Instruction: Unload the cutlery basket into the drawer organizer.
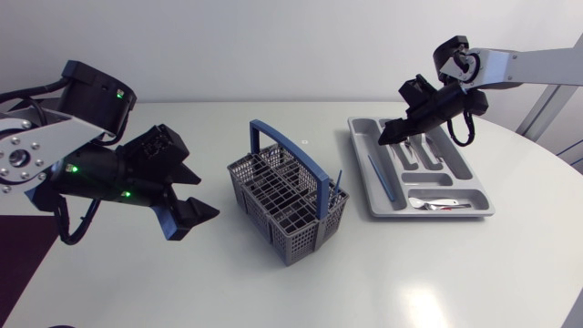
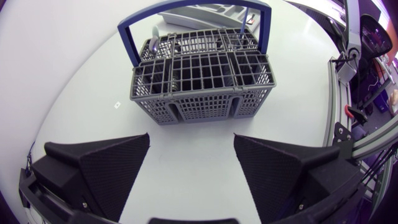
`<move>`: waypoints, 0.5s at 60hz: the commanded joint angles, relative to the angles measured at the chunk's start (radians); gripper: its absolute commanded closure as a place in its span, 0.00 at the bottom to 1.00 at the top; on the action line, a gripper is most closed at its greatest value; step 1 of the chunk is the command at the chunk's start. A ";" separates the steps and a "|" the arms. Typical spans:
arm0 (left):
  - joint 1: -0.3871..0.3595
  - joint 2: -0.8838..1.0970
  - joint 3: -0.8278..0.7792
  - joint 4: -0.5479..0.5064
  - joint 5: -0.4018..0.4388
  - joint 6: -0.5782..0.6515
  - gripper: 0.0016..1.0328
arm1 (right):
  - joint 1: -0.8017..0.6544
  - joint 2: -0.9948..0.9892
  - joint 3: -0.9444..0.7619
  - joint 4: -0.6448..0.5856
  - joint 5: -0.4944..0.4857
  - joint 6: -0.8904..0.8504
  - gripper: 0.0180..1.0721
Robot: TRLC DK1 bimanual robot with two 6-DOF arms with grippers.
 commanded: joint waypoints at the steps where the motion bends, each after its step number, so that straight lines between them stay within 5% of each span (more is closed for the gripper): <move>1: -0.005 -0.020 -0.034 0.002 0.009 0.011 0.05 | 0.017 -0.146 -0.107 0.038 -0.017 0.014 0.07; 6: -0.003 -0.030 -0.042 0.002 0.010 0.011 0.05 | 0.037 -0.305 -0.245 0.077 -0.104 -0.049 0.07; 30: -0.014 -0.082 -0.078 0.002 0.022 0.011 0.05 | 0.207 -0.666 -0.702 0.187 -0.143 -0.269 0.19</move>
